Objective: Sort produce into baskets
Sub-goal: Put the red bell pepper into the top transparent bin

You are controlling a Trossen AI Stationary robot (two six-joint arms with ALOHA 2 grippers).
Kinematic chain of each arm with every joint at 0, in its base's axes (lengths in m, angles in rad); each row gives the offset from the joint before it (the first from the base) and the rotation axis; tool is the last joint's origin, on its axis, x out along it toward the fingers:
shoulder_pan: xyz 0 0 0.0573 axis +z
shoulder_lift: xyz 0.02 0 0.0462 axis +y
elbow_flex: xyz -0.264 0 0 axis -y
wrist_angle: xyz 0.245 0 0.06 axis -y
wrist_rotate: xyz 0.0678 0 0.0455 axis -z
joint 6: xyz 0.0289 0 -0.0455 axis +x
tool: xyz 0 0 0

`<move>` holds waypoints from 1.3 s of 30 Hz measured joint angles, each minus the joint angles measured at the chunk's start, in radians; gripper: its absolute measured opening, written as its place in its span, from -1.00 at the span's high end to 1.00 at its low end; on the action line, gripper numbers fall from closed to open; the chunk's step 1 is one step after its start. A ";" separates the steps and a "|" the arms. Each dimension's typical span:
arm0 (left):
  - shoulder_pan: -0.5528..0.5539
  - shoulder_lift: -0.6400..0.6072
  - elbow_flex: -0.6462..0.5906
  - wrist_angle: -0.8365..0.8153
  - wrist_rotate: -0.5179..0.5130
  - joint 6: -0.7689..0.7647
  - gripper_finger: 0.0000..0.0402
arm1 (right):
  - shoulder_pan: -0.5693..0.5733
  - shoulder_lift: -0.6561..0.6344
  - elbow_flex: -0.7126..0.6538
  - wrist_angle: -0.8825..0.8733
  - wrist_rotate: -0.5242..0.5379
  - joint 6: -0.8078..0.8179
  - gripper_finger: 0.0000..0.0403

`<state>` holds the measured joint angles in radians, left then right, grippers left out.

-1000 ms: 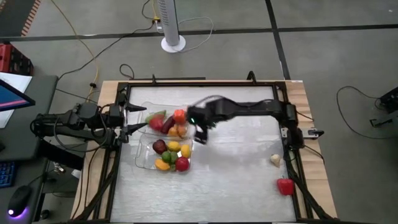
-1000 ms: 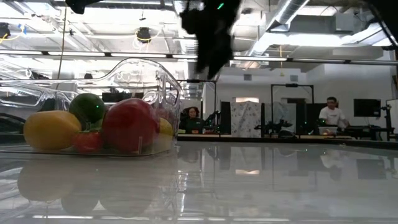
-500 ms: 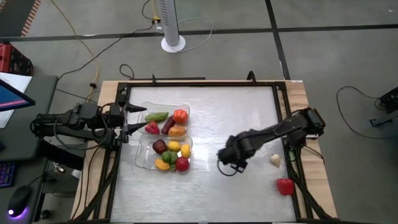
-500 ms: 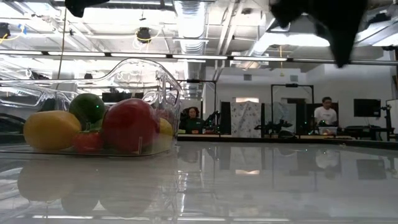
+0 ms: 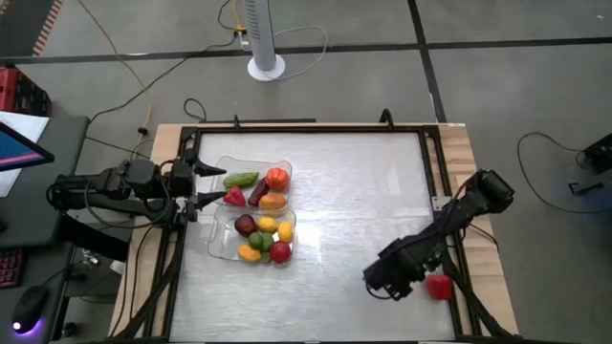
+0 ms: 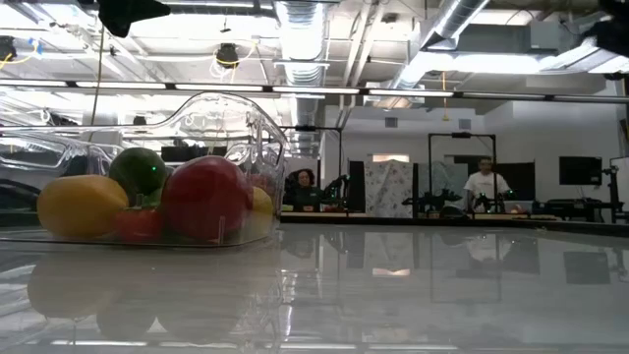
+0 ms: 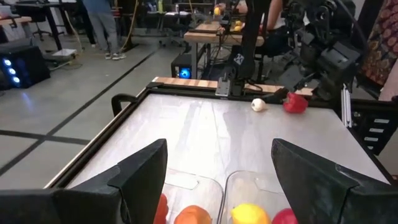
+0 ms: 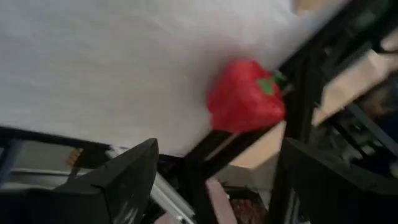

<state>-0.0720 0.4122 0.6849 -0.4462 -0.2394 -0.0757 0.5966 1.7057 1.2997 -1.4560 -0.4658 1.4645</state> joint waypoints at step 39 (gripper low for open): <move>0.000 0.000 -0.001 0.052 -0.001 0.056 -0.37 | -0.108 0.002 -0.085 0.153 0.380 -0.161 -0.59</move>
<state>-0.0720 0.4125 0.6844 -0.3944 -0.2403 -0.0199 0.4884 1.7077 1.2146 -1.3033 -0.0861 1.3030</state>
